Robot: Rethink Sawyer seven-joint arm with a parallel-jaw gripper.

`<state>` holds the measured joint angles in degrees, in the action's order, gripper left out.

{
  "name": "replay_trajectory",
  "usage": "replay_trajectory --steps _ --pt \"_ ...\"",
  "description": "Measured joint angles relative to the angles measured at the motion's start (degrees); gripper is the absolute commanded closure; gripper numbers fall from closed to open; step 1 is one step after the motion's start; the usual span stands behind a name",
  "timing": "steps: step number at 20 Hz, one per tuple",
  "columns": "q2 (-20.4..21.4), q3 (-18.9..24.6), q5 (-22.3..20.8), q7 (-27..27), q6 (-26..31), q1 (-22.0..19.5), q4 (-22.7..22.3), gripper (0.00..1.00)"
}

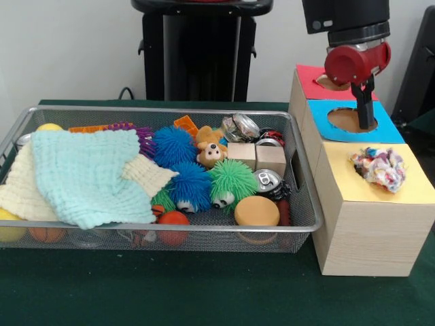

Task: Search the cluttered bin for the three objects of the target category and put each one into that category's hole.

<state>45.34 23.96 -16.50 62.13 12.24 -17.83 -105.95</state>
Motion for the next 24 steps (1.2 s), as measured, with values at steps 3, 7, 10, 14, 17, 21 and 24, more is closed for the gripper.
replay_trajectory --steps 3,7,10,14,17,21,24 --pt "1.77 -0.01 0.42 0.00 2.24 0.04 0.00 1.00" --pt "3.73 -0.02 0.65 0.00 3.57 0.49 0.01 1.00" --pt "4.52 -0.02 0.65 0.00 3.59 1.00 0.00 1.00" --pt "5.02 -0.01 0.85 0.00 3.59 1.38 0.11 1.00" --pt "4.88 -0.02 1.06 0.00 3.59 1.37 0.61 1.00" --pt "4.13 -0.10 1.03 0.00 3.59 1.46 1.53 1.00" --pt "3.06 -0.48 0.96 0.00 3.44 1.68 2.31 1.00"
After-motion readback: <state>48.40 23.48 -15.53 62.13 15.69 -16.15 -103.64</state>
